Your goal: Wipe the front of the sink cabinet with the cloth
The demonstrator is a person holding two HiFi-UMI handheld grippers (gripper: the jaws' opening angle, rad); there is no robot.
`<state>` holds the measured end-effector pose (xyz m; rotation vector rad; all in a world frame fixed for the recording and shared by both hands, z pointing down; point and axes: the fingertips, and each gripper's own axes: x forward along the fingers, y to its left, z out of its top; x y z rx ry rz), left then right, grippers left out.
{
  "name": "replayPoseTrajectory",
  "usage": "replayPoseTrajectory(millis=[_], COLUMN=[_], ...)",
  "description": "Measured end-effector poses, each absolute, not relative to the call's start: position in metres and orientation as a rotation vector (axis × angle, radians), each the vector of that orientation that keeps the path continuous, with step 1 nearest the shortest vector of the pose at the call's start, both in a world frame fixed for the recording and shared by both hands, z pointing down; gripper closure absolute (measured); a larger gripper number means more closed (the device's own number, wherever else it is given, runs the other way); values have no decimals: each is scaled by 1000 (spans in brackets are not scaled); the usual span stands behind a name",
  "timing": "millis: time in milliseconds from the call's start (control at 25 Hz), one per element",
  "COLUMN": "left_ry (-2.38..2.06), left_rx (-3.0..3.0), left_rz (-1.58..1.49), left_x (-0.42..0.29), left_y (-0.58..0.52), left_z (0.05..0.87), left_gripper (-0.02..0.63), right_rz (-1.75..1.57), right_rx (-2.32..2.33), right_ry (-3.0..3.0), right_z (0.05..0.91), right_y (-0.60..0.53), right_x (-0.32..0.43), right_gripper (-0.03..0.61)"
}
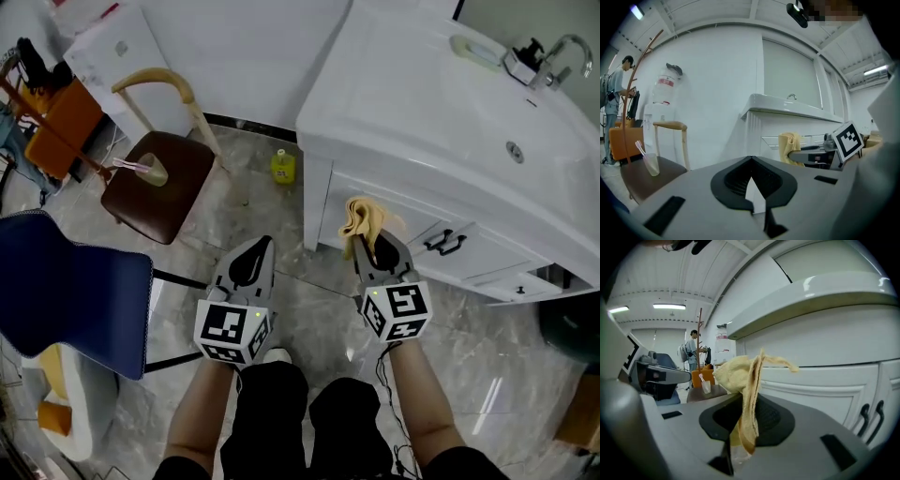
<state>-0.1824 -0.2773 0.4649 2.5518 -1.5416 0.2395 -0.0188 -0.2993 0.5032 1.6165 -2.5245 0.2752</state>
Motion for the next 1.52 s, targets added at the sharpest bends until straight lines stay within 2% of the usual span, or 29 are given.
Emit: replayPoseTrajectory(millis=[200,360,560,1080,1520], left_ry=[-1513,-1511,-1569,-1537,-1417], left_rx=[2620,2668,2639,2673,2699], left_rz=[207,174,136,138,105], left_x=[-172,-166,-159,-95,-32], left_y=[-295,-294,-288,-278,-272], left_z=[486,490,486,474,503], left_gripper=[600,600,600,600,600], right_rz=[309,170,145,195,182], right_rx=[1568,1543,1585,1737,1934], right_ry=[-2641,-2694,-2651,-2579,-2405], right_z=[513,507,520,518,533], right_y=[-329,-344,-354,-343,-310], right_x=[-47,-65,-61,-2,102], right_gripper=[495,495,495,495,495])
